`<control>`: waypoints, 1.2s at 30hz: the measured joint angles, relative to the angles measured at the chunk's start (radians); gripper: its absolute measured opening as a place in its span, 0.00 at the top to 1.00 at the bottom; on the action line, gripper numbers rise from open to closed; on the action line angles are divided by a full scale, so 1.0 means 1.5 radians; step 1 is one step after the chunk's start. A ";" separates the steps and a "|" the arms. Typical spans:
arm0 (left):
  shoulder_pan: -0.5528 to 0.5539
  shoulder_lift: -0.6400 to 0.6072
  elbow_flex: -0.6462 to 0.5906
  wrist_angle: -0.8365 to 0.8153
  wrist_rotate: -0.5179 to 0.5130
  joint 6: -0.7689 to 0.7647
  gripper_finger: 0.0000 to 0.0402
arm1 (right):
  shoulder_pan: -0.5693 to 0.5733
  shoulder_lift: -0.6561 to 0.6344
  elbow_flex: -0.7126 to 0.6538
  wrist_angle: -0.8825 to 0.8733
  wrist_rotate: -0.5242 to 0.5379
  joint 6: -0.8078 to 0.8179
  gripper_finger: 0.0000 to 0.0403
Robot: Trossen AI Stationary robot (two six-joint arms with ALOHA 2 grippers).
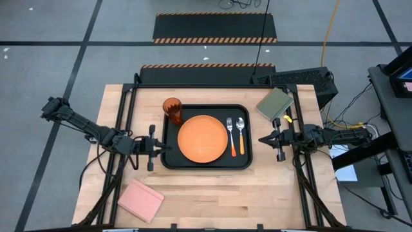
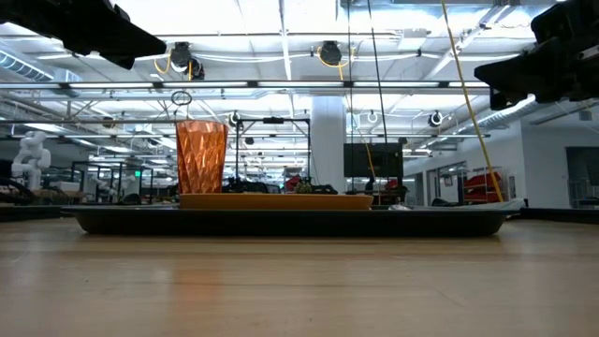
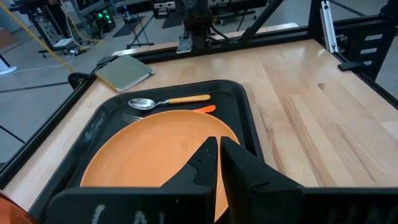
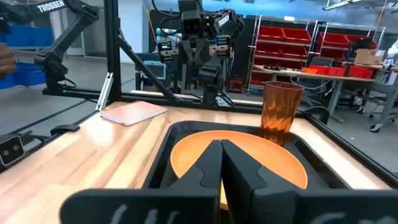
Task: Pick and place plate/cup/fork/spoon on tray
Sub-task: Return to Home Position
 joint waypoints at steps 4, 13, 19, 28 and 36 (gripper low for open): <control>0.000 0.000 0.000 0.001 0.000 0.007 0.94 | 0.000 0.000 0.000 0.001 0.000 -0.014 1.00; -0.001 0.000 0.000 0.018 0.026 0.039 0.94 | 0.000 0.000 0.000 0.003 0.000 -0.010 1.00; 0.001 0.000 -0.012 0.042 0.047 0.068 0.94 | 0.000 0.000 0.000 0.003 0.000 -0.010 1.00; 0.055 -0.030 -0.091 0.138 0.119 0.093 0.94 | 0.000 0.000 0.000 0.003 0.001 -0.010 1.00; 0.126 -0.086 -0.175 0.193 0.170 0.082 0.94 | 0.000 0.000 0.000 0.004 0.001 -0.010 1.00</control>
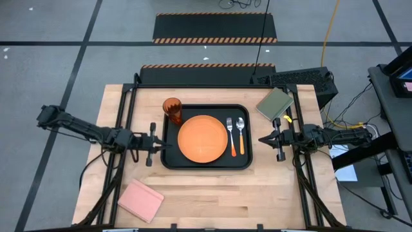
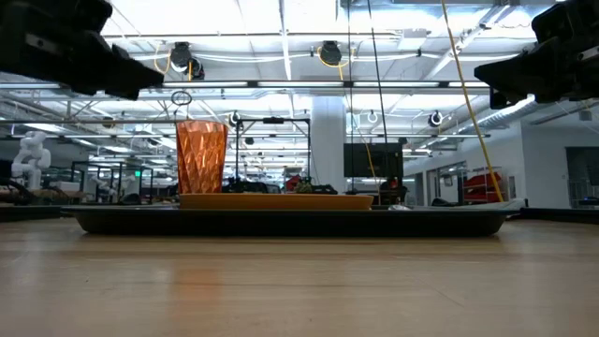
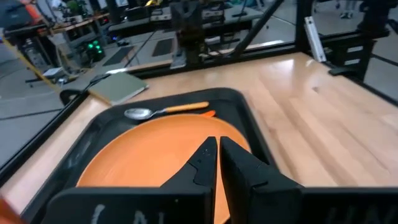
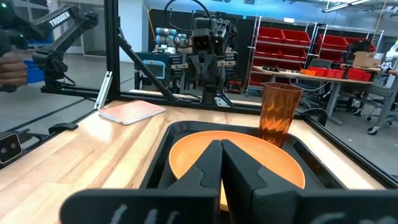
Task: Pick and place plate/cup/fork/spoon on tray
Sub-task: Return to Home Position
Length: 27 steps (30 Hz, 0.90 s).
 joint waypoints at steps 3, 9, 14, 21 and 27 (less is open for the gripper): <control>0.018 -0.022 -0.021 0.000 0.017 -0.001 0.94 | 0.000 0.000 0.000 0.000 0.000 0.000 1.00; 0.050 -0.064 -0.049 0.000 0.049 -0.007 0.94 | 0.000 0.000 0.000 0.000 0.000 0.000 1.00; 0.064 -0.099 -0.067 -0.002 0.057 -0.014 0.94 | 0.000 0.000 0.000 0.000 0.000 0.000 1.00; 0.066 -0.130 -0.068 -0.026 0.057 -0.015 0.94 | 0.000 0.000 0.000 0.000 0.000 0.000 1.00; 0.066 -0.166 -0.068 -0.076 0.057 -0.011 0.94 | 0.000 0.000 0.000 0.000 0.000 0.000 1.00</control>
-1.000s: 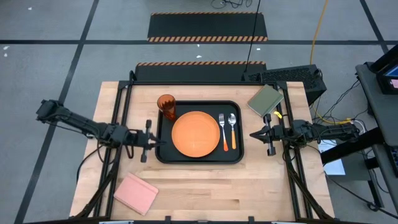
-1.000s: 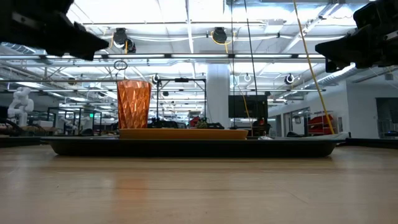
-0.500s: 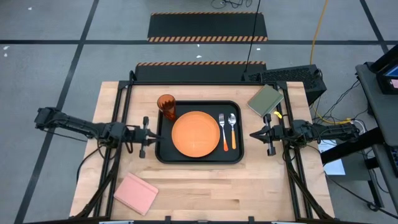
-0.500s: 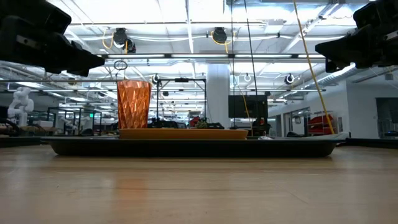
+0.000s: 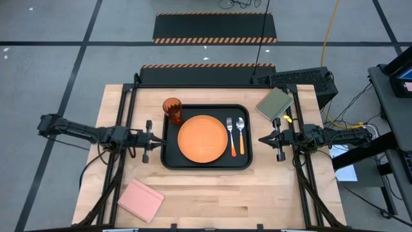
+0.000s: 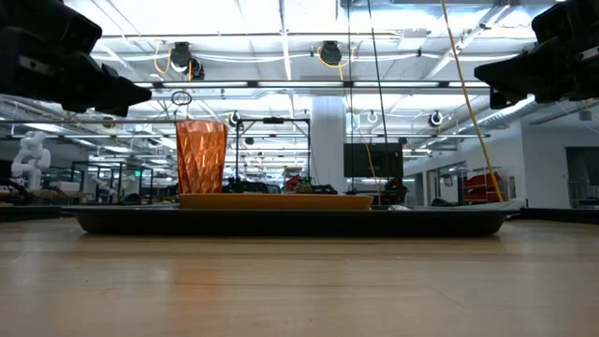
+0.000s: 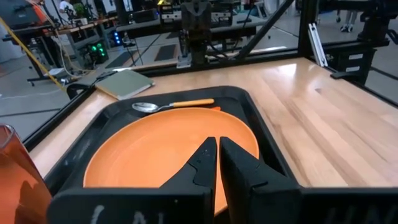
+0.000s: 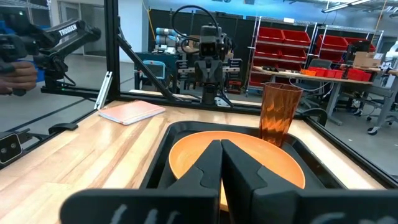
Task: Pick and place plate/cup/fork/spoon on tray
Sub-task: Return to Home Position
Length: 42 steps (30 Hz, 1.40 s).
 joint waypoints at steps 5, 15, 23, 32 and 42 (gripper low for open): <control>0.000 -0.037 0.000 -0.041 0.000 0.001 0.94 | 0.000 0.000 0.000 0.000 0.000 0.000 1.00; 0.026 -0.091 0.000 -0.112 0.012 0.006 0.94 | 0.000 0.000 0.000 0.000 0.000 0.000 1.00; 0.056 -0.114 -0.026 -0.099 0.046 0.002 0.94 | 0.000 0.000 0.000 0.000 0.000 0.000 1.00; 0.076 -0.116 -0.025 -0.084 0.060 -0.007 0.94 | 0.000 0.000 0.000 0.000 0.000 0.000 1.00; 0.076 -0.178 -0.025 -0.118 0.062 0.007 0.95 | 0.000 0.000 0.000 0.000 0.000 0.000 1.00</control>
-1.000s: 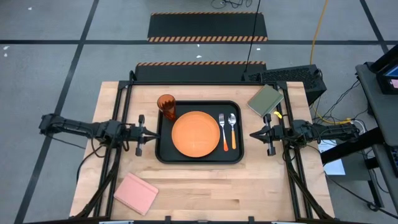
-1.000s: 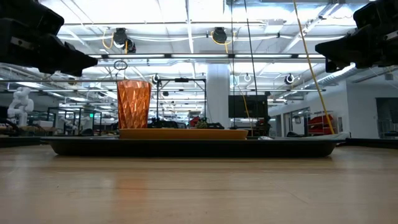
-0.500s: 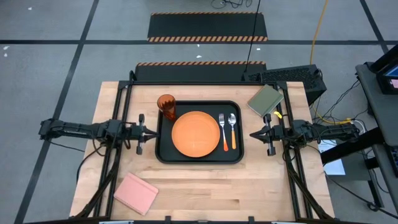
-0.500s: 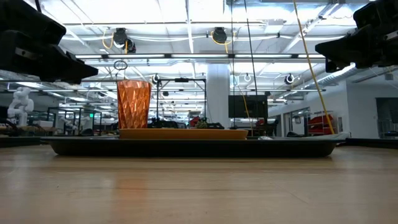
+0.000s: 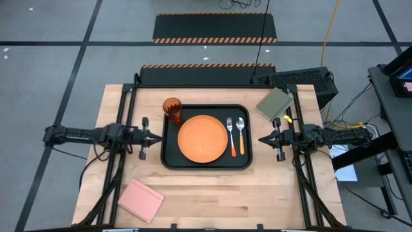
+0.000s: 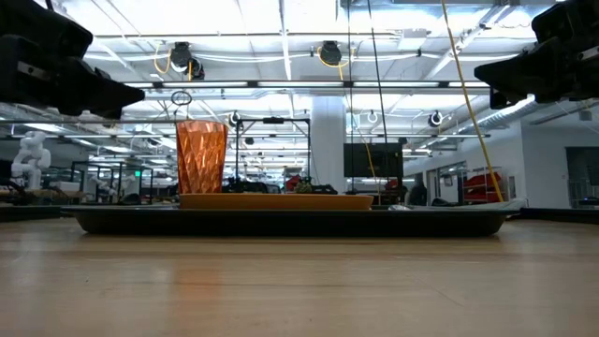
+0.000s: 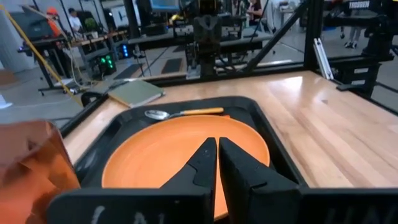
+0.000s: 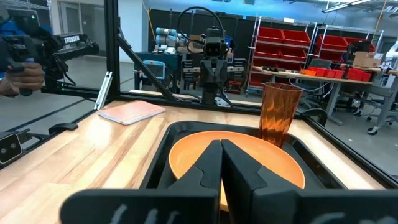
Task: Pick and place plate/cup/fork/spoon on tray
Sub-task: Return to Home Position
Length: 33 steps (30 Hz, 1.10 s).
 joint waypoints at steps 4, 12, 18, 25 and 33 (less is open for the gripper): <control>0.000 -0.054 0.001 -0.022 -0.002 0.009 0.99 | 0.000 0.000 0.000 0.000 0.000 0.000 1.00; 0.000 -0.087 0.002 -0.028 0.001 0.029 0.98 | 0.000 0.000 0.000 0.000 0.000 0.000 1.00; 0.012 -0.080 0.002 -0.029 0.001 0.020 0.96 | 0.000 0.000 0.000 0.000 0.000 0.000 1.00; 0.013 -0.079 0.002 -0.029 0.002 0.001 0.93 | 0.000 0.000 0.000 0.000 0.000 0.000 1.00; 0.013 -0.079 0.002 -0.028 0.001 -0.002 0.94 | 0.000 0.000 0.000 0.000 0.000 0.000 1.00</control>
